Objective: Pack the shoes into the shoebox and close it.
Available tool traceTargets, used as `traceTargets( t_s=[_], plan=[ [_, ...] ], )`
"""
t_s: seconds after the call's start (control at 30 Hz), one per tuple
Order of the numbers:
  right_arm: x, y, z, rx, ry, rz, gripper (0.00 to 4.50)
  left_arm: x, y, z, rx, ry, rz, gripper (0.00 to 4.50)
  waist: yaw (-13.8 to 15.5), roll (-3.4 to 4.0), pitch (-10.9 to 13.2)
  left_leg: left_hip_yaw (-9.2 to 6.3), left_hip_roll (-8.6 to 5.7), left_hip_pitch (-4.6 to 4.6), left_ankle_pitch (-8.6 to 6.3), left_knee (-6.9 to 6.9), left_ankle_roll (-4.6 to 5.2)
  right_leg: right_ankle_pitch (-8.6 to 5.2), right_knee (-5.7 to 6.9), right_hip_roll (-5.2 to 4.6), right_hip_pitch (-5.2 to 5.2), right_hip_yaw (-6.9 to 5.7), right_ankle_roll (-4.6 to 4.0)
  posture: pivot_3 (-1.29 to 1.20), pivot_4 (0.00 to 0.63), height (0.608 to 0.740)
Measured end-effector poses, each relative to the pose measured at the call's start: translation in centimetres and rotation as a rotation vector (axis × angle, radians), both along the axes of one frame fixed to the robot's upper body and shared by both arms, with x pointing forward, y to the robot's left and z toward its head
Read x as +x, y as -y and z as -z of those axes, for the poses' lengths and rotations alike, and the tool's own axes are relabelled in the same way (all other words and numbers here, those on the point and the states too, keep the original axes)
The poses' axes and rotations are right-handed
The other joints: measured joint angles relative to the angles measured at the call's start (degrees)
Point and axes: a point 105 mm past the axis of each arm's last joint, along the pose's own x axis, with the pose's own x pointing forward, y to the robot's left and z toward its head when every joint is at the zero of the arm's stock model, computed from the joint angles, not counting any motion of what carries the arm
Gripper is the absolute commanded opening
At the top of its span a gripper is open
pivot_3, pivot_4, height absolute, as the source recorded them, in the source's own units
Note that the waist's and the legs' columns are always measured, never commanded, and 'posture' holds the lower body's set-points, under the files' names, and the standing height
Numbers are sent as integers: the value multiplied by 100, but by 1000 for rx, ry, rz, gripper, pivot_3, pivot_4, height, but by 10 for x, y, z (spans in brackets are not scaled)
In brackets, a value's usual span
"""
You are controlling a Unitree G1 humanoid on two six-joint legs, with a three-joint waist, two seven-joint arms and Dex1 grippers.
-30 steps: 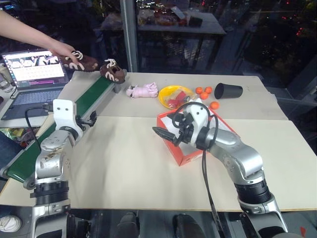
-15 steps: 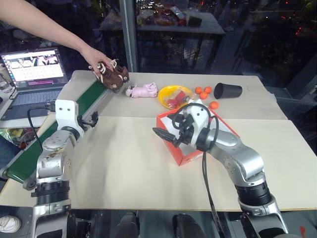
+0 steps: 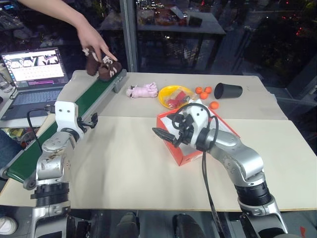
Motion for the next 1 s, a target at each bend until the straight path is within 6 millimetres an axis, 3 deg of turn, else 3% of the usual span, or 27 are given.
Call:
traceTargets(
  t_s=[0.3, 0.37, 0.53, 0.7, 1.0],
  plan=[
    [1, 3, 2, -12, -5, -2, 4500, -7, -12, 6, 14, -20, -30, 4390, -17, 0, 0, 1, 1, 0, 0, -2, 0, 0, -1, 0, -2, 0, -1, 0, 150, 740],
    [4, 7, 4, -24, -10, 9, 4500, -14, -24, 8, 28, -24, -55, 4390, -28, -1, 1, 1, 2, 0, 0, -4, 0, -1, -1, 0, -4, 0, -3, 0, 150, 740],
    [10, 14, 8, -55, -24, -18, 4500, -37, -79, 10, 78, -22, -161, 4390, -68, -3, 2, 1, 7, 1, 0, -10, 0, -8, 1, -1, -8, -9, -17, 0, 150, 740],
    [9, 3, 1, -66, -4, -108, 4500, -44, -98, 9, 52, -7, -138, 4390, -70, -11, 6, 2, 8, 0, -1, -9, -1, -16, -1, -7, -7, -14, -32, 0, 150, 740],
    [10, -7, 2, -70, -7, -165, 4500, -47, -104, 9, 1, 10, 13, 4390, -69, -15, 8, 3, 10, 0, -1, -20, -1, -14, 0, -9, -13, -19, -33, 0, 150, 740]
  ],
)
